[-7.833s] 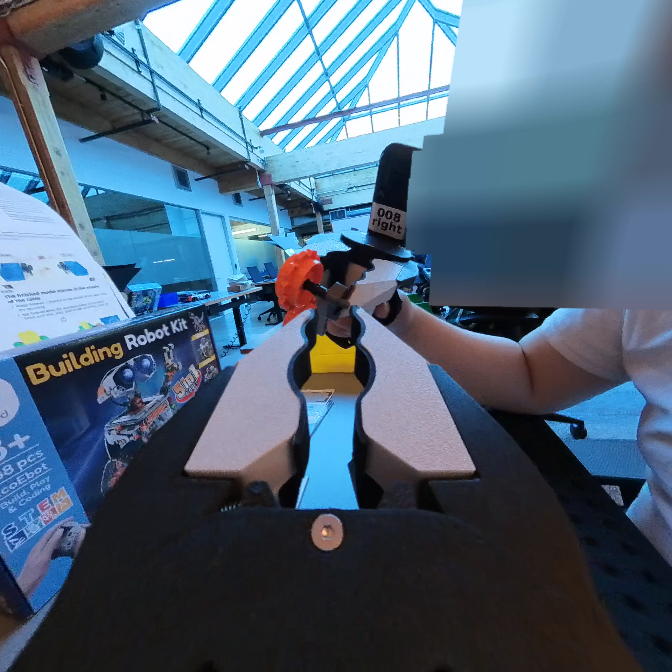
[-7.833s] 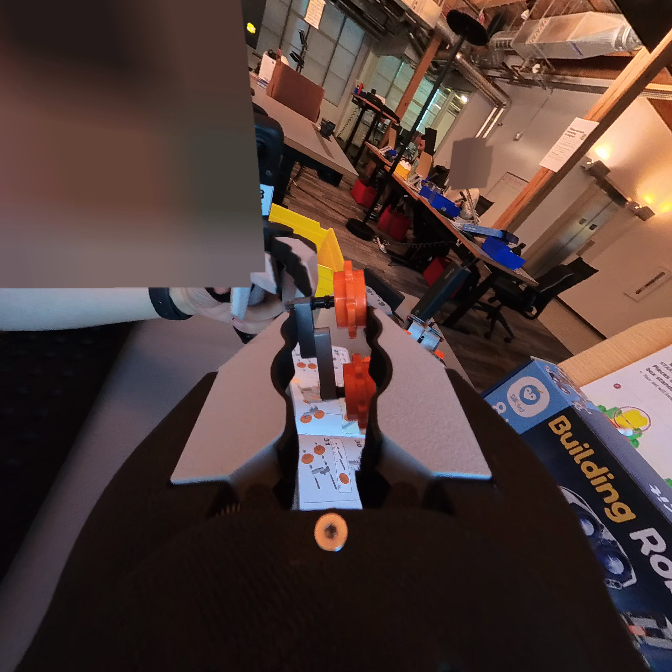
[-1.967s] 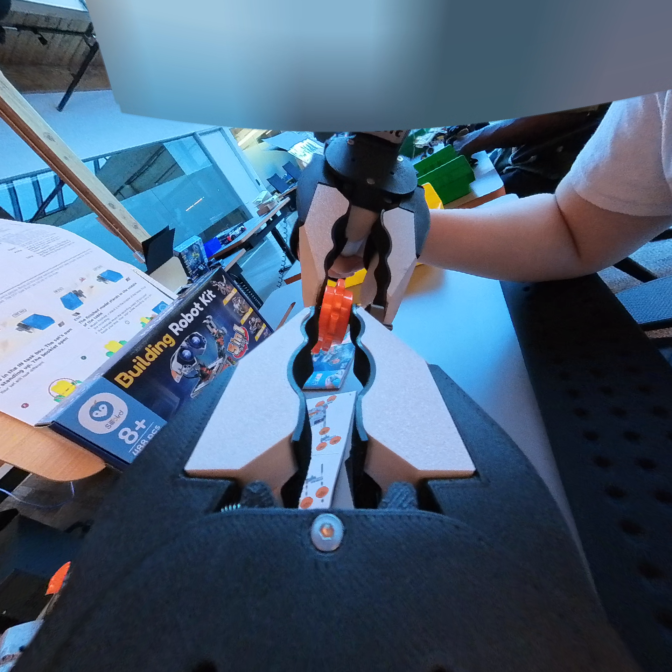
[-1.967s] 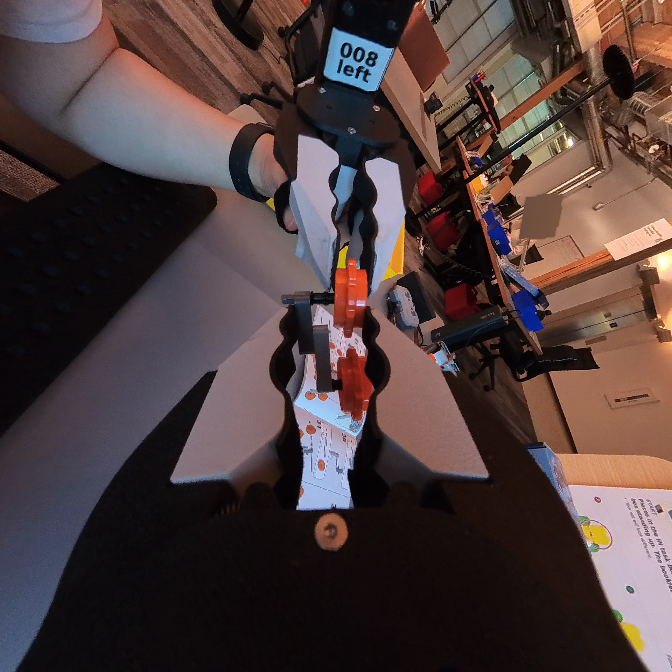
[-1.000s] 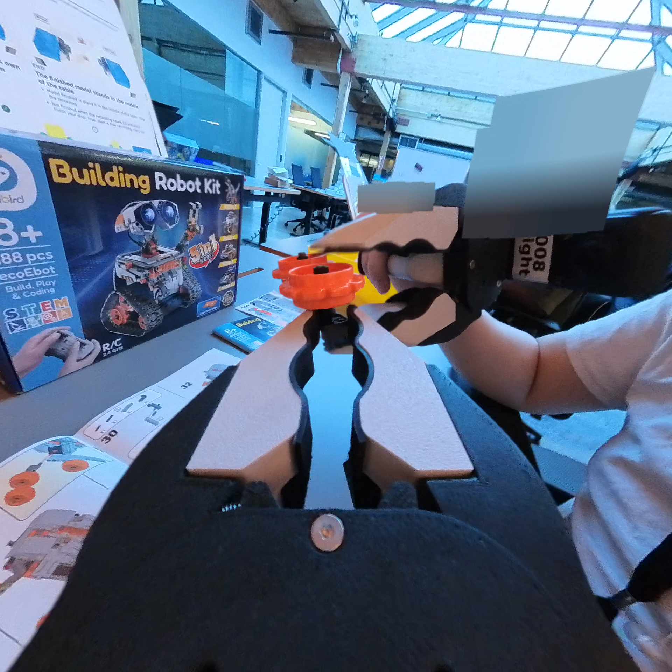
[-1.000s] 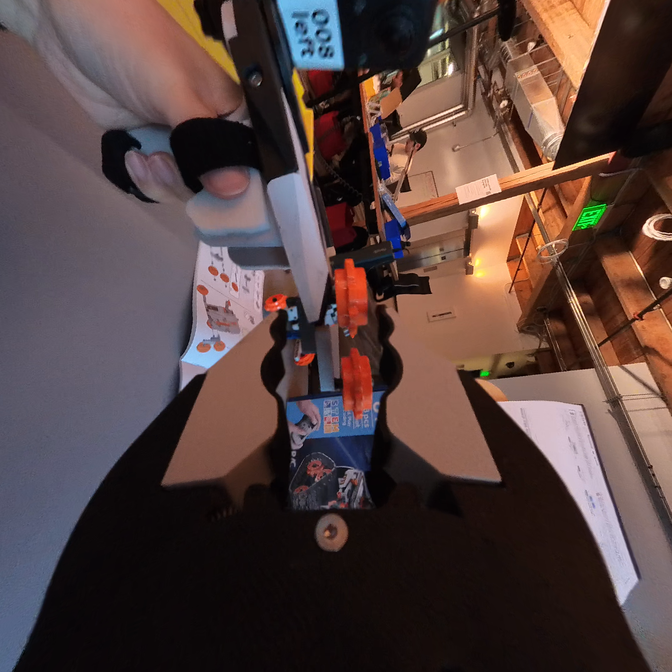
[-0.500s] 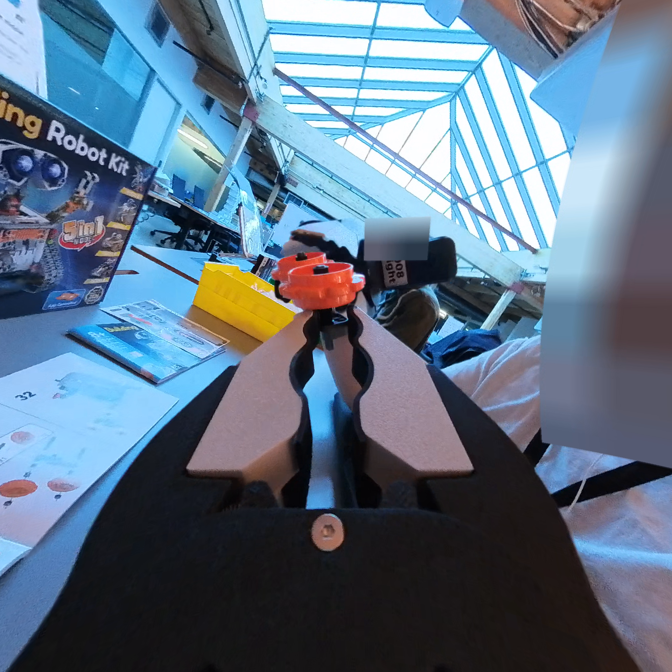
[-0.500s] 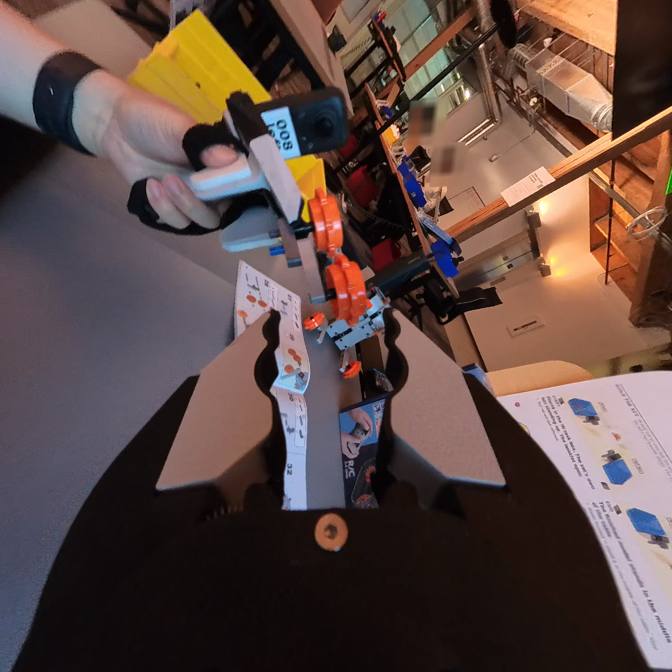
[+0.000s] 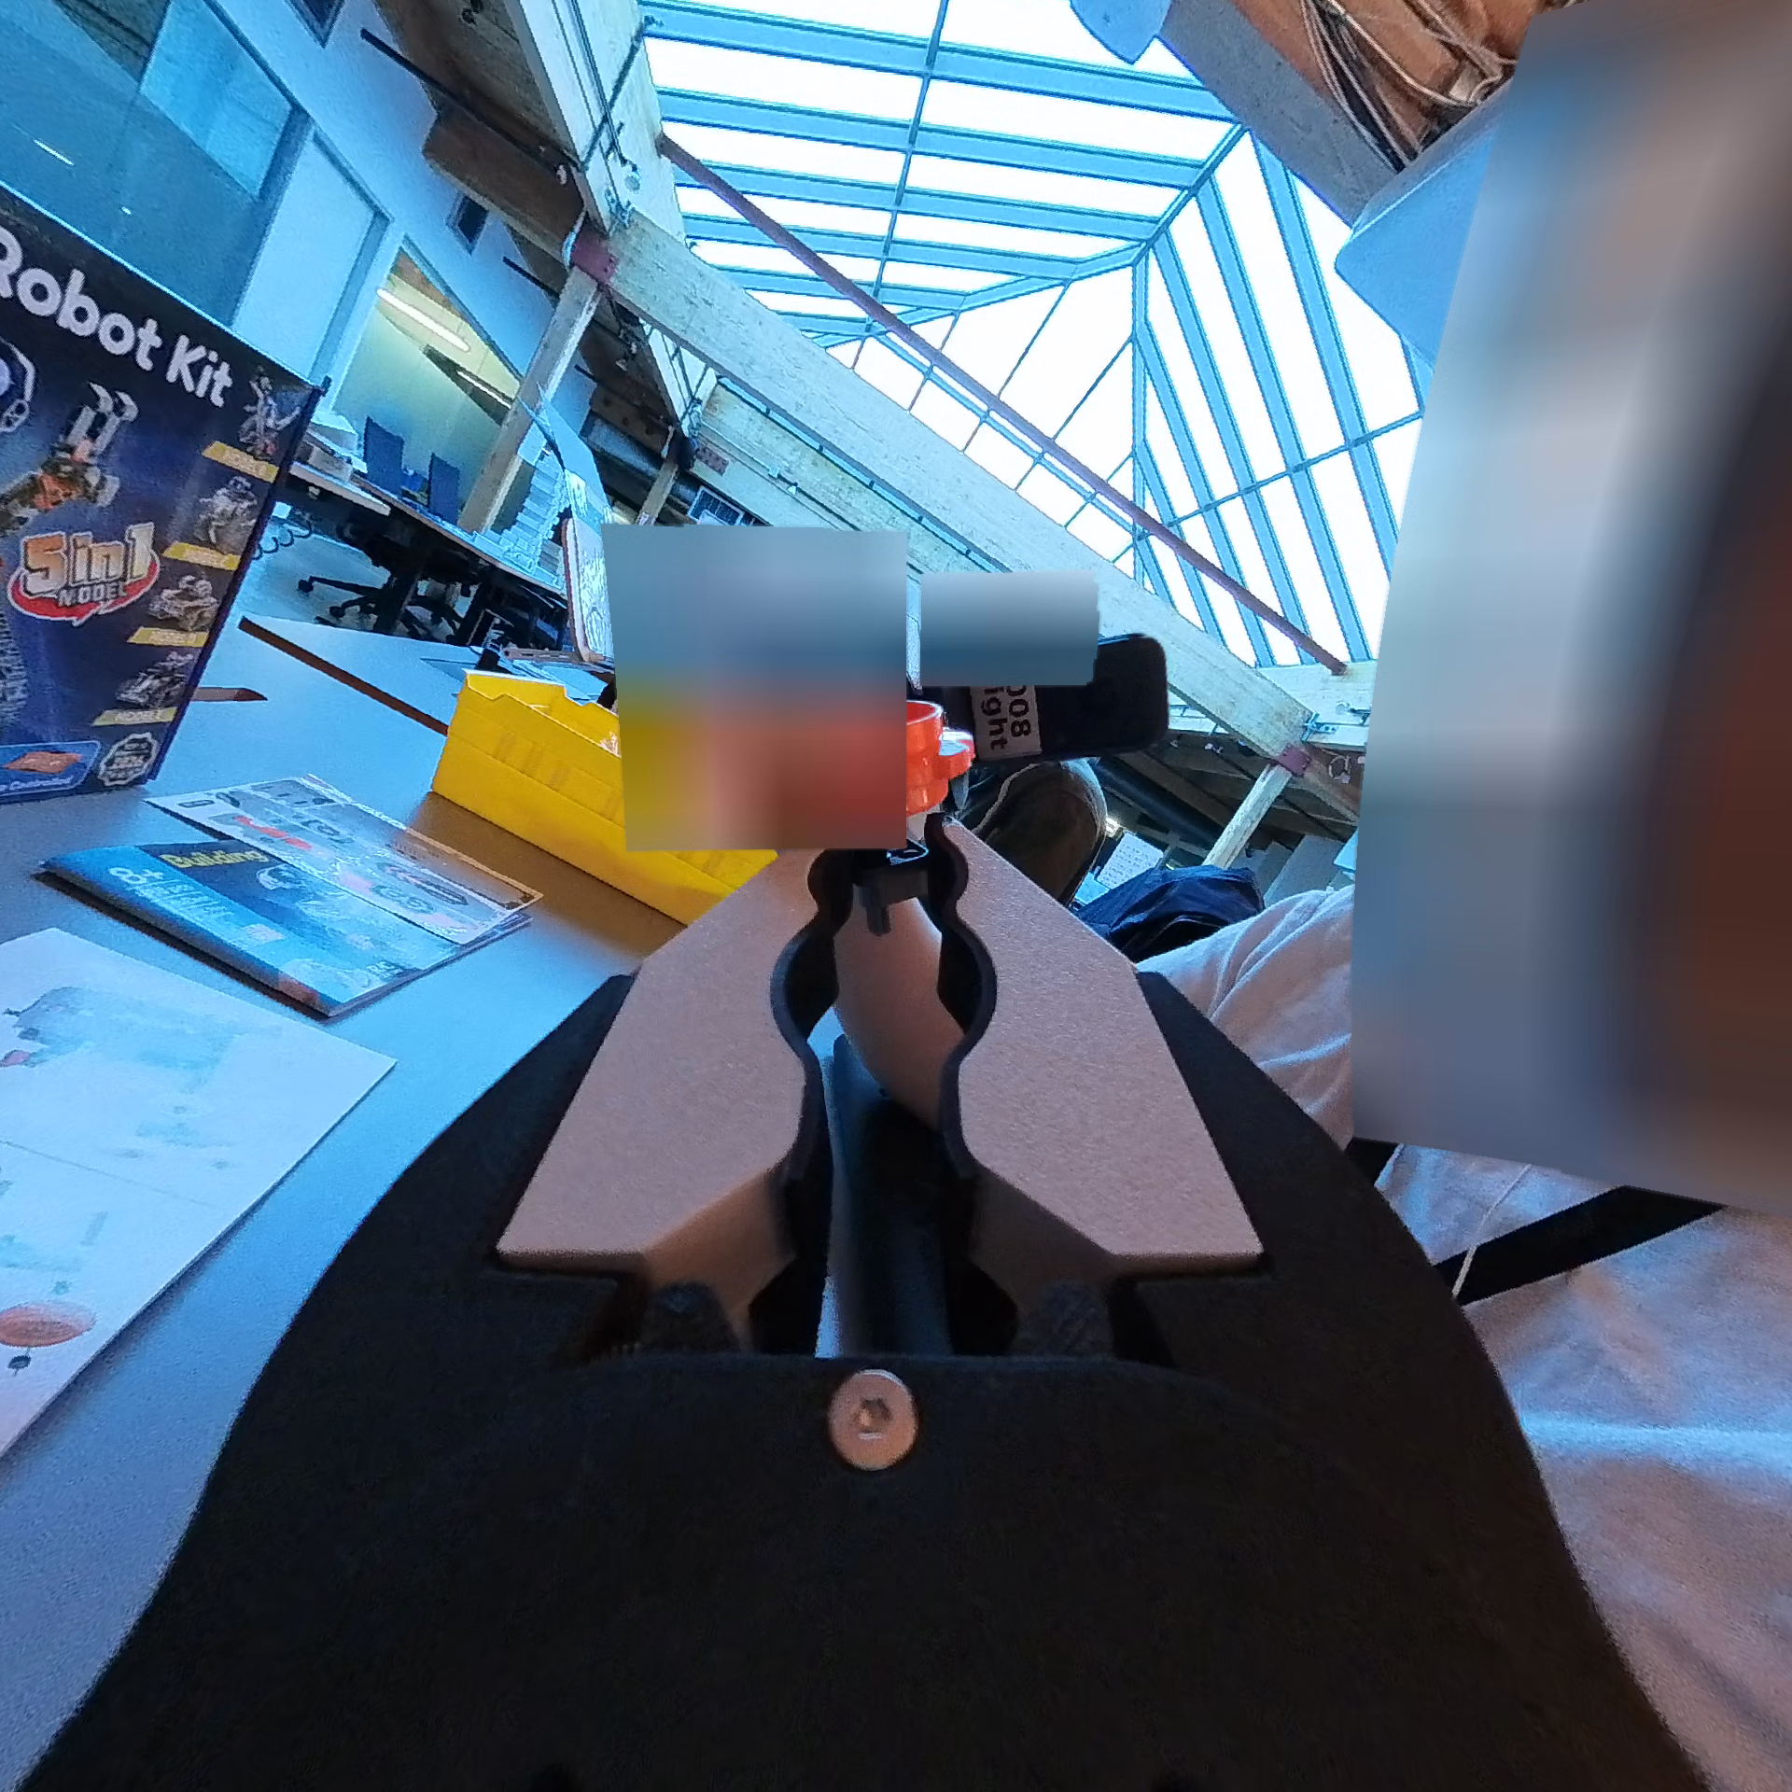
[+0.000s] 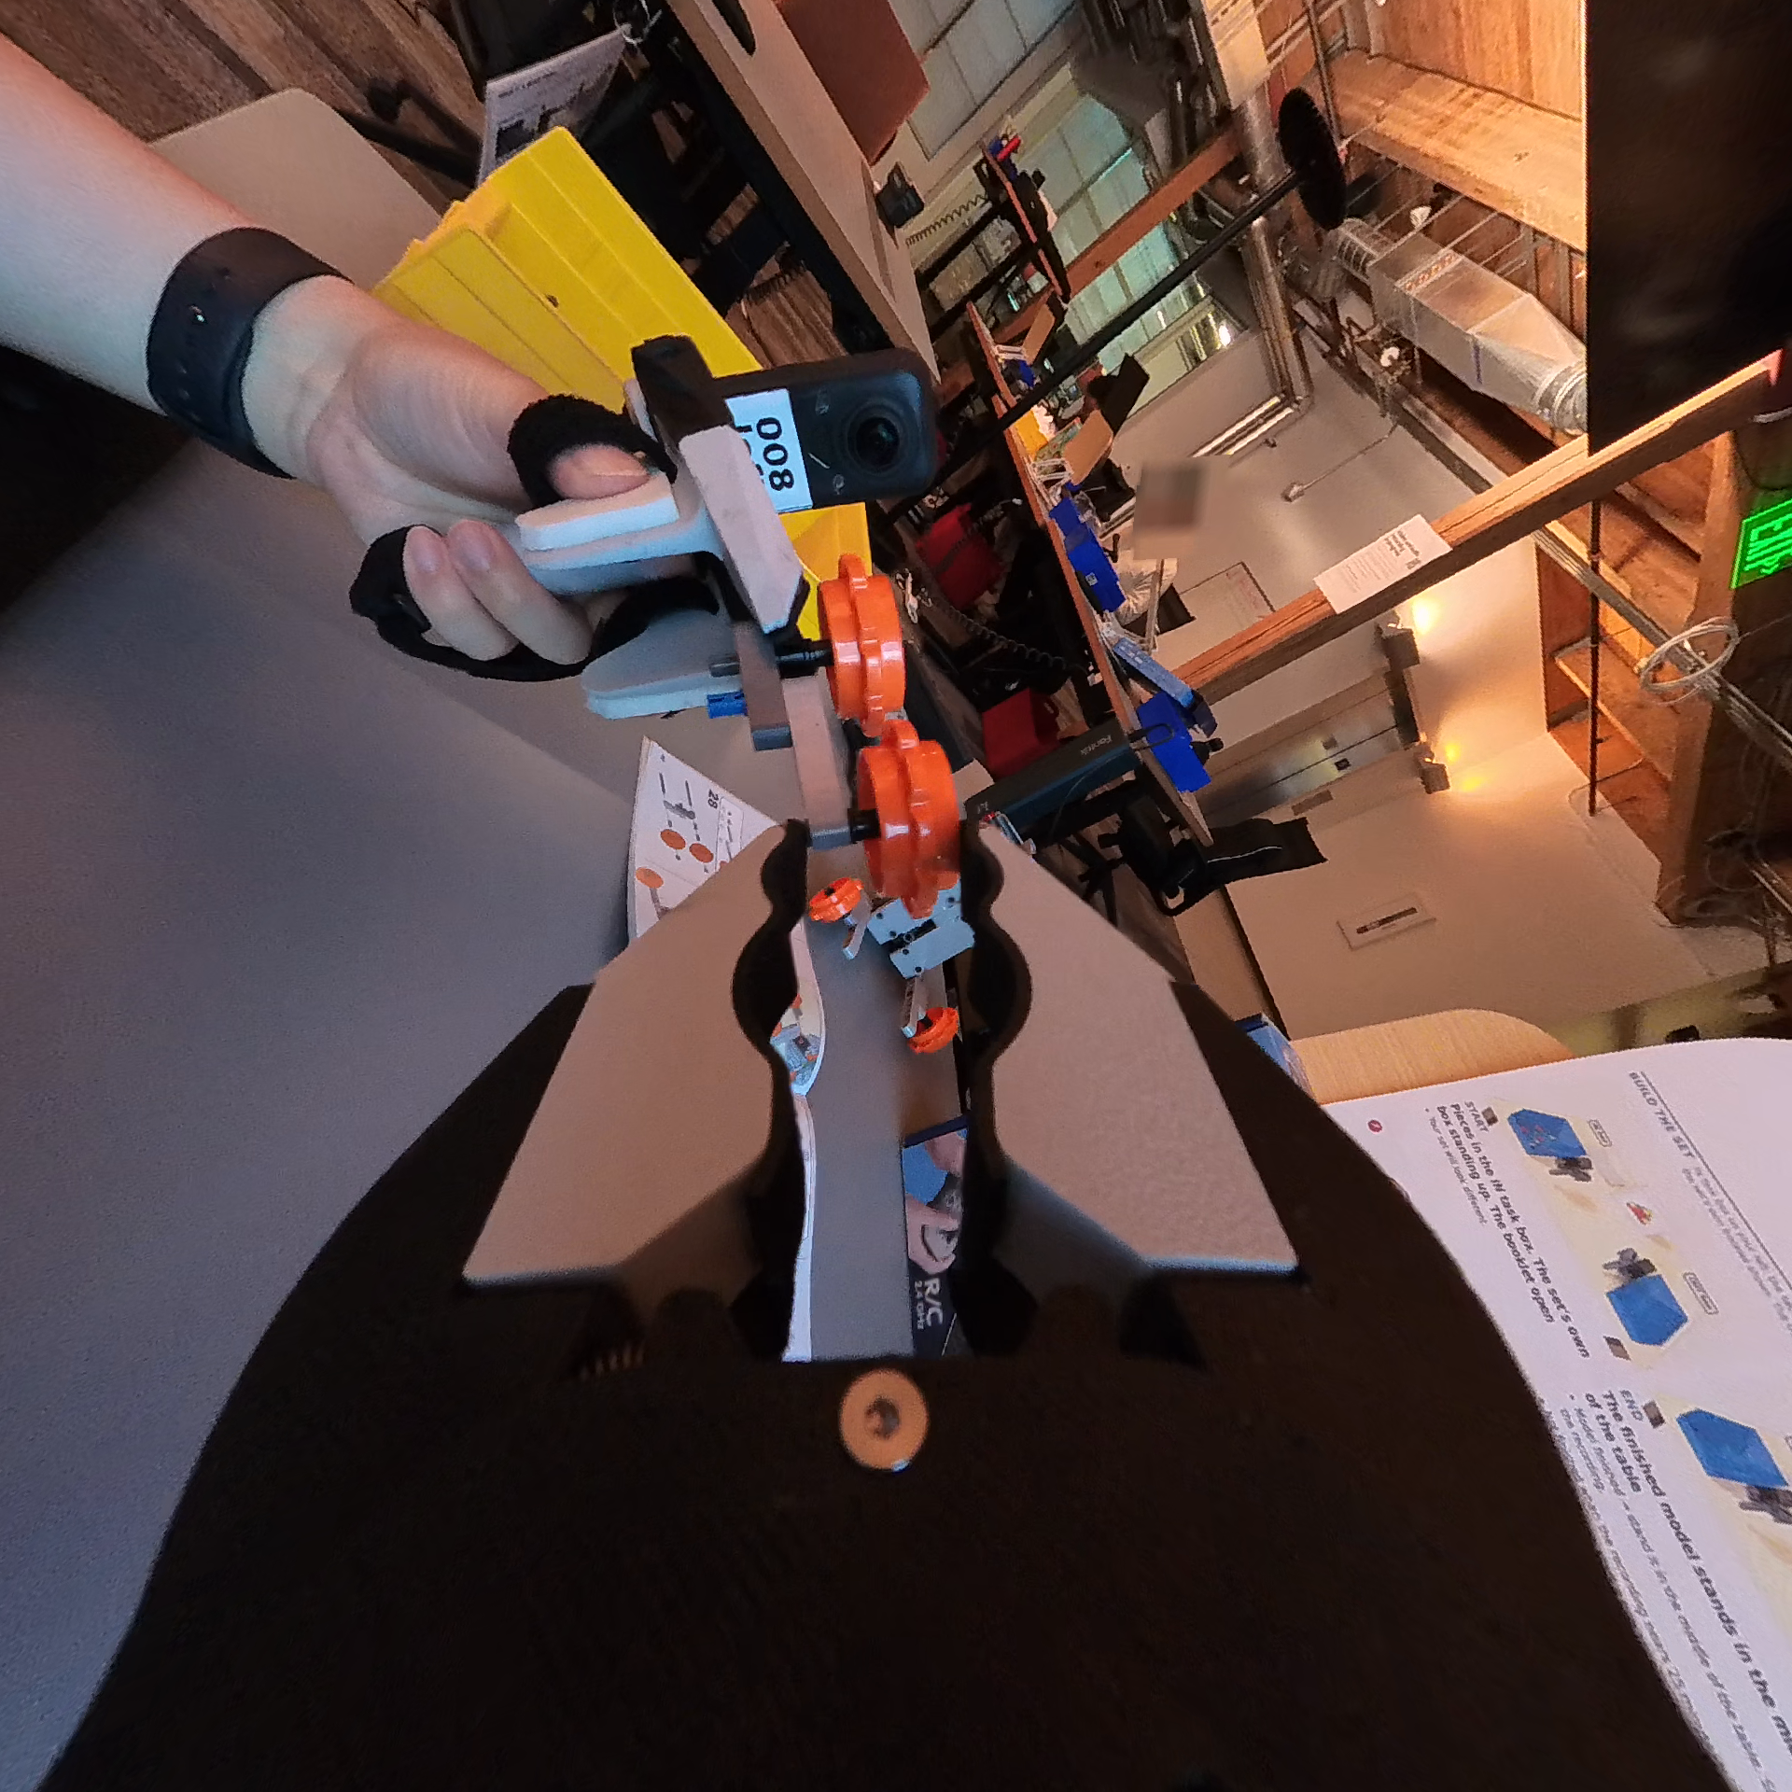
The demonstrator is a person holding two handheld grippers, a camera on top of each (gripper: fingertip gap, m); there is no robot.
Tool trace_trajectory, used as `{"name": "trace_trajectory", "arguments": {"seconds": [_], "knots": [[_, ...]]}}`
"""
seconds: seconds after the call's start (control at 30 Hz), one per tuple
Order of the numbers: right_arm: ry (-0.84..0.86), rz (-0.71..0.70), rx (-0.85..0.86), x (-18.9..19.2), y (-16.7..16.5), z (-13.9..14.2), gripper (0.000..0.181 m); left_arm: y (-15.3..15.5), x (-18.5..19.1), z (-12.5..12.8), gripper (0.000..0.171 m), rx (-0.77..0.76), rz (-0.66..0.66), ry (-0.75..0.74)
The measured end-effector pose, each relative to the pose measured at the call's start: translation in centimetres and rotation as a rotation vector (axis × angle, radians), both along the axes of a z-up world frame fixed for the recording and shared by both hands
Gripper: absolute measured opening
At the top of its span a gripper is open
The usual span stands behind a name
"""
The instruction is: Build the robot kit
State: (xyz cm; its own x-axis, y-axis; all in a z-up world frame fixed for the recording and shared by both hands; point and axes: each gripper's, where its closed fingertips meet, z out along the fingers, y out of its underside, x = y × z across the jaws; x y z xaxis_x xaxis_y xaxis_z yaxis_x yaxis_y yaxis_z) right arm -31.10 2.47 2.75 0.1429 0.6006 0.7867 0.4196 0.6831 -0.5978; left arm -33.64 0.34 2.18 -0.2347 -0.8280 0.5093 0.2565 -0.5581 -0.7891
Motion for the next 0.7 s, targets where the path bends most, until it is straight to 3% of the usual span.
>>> {"name": "trace_trajectory", "arguments": {"seconds": [0.37,0.53,0.7], "knots": [[0.082,-0.012,-0.075,-0.7,1.8,-2.2,0.032,1.9,-0.8,-1.7,0.012,-0.150,0.003,0.048],[0.160,-0.042,-0.220,0.0,3.4,-4.3,0.062,3.7,-1.0,-4.4,0.013,-0.148,0.107,0.199],[0.097,-0.184,-0.397,4.4,3.0,-10.3,0.064,5.2,-0.8,-7.6,0.013,-0.159,0.201,0.385]]}}
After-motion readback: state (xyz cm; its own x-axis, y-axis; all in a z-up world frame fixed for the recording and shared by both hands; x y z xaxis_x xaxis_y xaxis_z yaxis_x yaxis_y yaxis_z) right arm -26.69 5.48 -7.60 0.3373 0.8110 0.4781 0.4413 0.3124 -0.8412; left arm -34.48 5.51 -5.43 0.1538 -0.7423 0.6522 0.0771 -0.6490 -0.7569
